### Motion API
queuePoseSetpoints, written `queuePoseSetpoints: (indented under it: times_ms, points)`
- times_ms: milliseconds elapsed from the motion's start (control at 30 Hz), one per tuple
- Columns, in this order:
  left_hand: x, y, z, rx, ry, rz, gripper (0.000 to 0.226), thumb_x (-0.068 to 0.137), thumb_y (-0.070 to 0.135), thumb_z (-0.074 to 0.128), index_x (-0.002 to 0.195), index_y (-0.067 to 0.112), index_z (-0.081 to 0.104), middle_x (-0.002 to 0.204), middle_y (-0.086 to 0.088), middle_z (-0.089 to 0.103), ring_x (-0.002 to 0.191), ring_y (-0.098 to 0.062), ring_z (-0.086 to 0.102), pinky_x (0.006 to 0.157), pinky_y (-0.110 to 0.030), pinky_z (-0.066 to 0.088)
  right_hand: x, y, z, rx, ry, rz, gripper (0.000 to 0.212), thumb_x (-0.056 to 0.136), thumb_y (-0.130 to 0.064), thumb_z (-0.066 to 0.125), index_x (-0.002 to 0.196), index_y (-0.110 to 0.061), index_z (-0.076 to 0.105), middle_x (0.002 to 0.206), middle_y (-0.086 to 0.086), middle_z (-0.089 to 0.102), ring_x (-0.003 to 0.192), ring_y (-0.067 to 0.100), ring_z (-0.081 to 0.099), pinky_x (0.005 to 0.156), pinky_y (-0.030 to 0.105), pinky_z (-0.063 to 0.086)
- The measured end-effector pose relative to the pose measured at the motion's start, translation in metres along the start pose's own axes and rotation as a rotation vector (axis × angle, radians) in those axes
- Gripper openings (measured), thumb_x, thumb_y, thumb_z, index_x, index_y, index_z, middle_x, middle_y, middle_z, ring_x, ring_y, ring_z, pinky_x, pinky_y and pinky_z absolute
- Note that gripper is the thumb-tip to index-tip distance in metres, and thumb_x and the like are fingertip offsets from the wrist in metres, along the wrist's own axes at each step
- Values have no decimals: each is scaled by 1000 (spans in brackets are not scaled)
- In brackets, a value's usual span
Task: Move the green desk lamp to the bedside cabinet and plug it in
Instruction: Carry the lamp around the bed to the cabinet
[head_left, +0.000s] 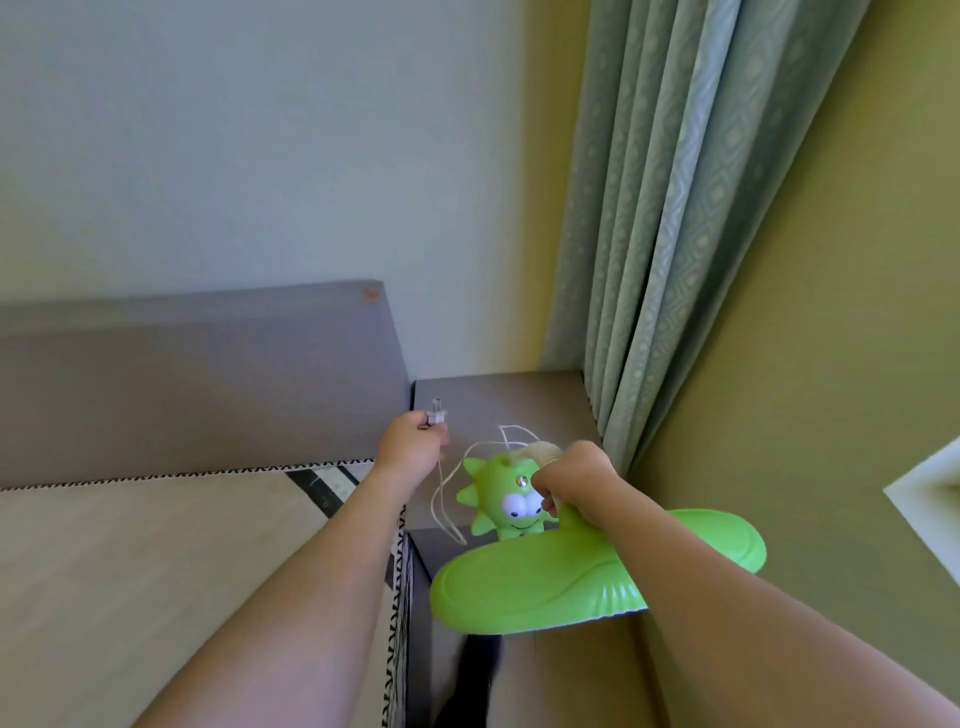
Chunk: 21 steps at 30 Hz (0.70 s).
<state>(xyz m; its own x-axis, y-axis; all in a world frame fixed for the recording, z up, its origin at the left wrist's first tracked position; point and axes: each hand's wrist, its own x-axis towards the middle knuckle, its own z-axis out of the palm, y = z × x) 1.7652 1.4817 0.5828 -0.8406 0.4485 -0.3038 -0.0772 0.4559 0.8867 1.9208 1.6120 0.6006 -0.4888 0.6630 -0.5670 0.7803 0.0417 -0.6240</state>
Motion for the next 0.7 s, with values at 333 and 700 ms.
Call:
queuePoseSetpoints:
  times_ms: [333, 700]
  points:
    - [166, 51, 22, 144, -166, 34, 23, 88, 10, 53, 67, 19, 58, 76, -12, 60, 64, -22, 54, 66, -29, 44, 118, -60, -13, 54, 53, 150, 14, 71, -3, 60, 84, -2, 54, 54, 9, 63, 52, 24, 64, 63, 34, 56]
    - [291, -48, 103, 339, -411, -239, 17, 84, 10, 58, 76, -2, 67, 81, -30, 65, 80, -29, 64, 71, -34, 45, 220, -81, 5, -103, -2, 328, 20, 61, -14, 62, 66, -16, 44, 70, 2, 54, 54, 13, 49, 42, 19, 31]
